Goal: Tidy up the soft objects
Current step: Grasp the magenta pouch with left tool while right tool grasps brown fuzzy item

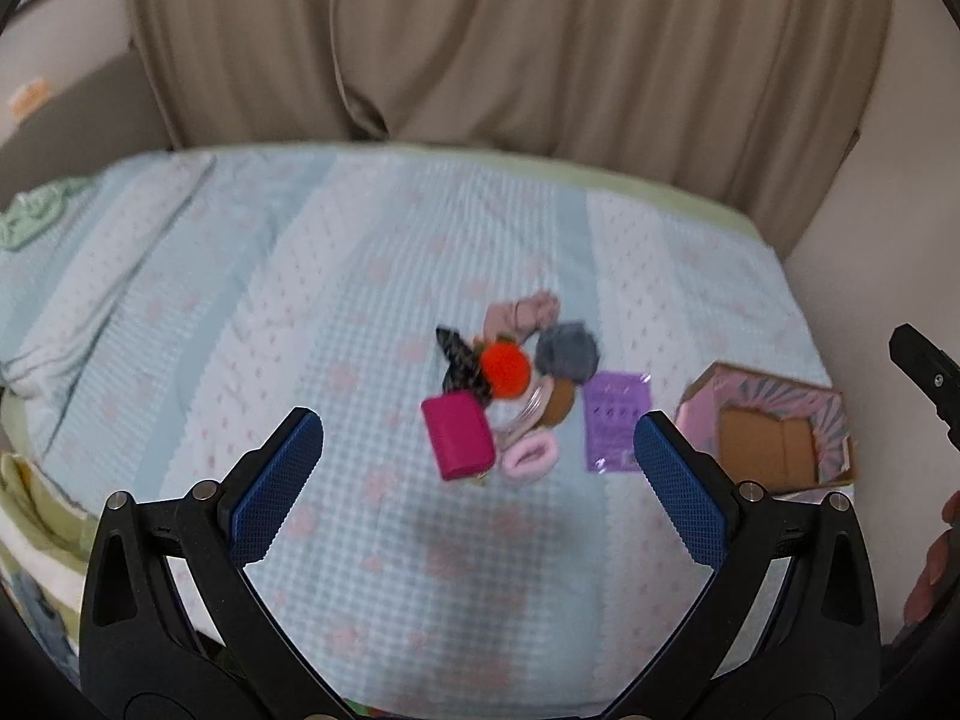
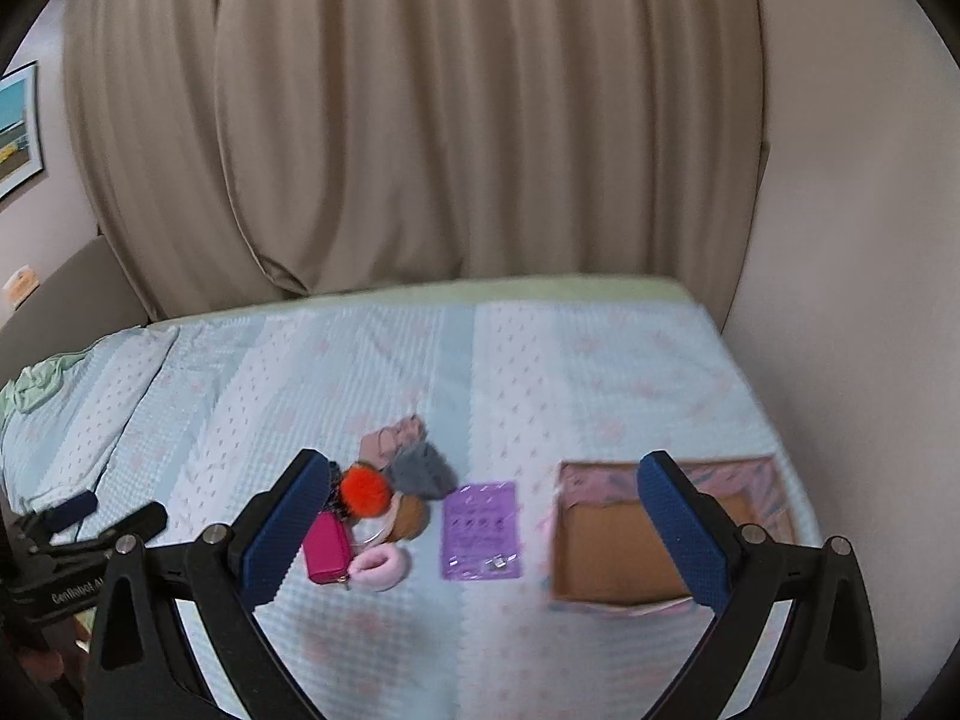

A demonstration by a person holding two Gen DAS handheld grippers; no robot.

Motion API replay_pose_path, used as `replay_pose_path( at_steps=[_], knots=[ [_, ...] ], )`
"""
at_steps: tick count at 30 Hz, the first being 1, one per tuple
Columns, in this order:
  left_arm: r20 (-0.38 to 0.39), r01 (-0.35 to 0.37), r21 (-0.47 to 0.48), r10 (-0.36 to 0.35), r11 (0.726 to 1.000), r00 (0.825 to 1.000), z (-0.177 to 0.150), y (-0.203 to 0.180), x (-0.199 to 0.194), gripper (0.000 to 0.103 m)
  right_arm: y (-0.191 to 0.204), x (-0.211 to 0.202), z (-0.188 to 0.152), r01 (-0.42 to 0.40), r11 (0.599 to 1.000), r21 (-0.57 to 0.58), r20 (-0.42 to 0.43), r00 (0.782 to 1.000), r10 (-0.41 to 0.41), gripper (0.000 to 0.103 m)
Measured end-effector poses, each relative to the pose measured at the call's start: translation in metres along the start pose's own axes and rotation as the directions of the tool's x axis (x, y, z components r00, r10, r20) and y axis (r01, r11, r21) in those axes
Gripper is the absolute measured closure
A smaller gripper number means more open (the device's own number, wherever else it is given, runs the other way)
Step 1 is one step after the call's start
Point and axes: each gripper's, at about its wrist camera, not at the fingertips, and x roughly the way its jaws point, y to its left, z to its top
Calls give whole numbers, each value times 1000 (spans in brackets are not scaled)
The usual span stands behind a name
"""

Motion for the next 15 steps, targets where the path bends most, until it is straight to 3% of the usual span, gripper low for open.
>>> replay_pose_path(
  at_steps=[5, 15],
  knots=[
    [-101, 30, -7, -30, 1000, 994, -6, 29, 83, 1, 29, 75, -23, -22, 1000, 22, -74, 997, 24, 1],
    [-257, 64, -38, -72, 997, 964, -51, 37, 257, 4, 51, 226, -84, -68, 989, 132, -236, 967, 98, 1]
  ],
)
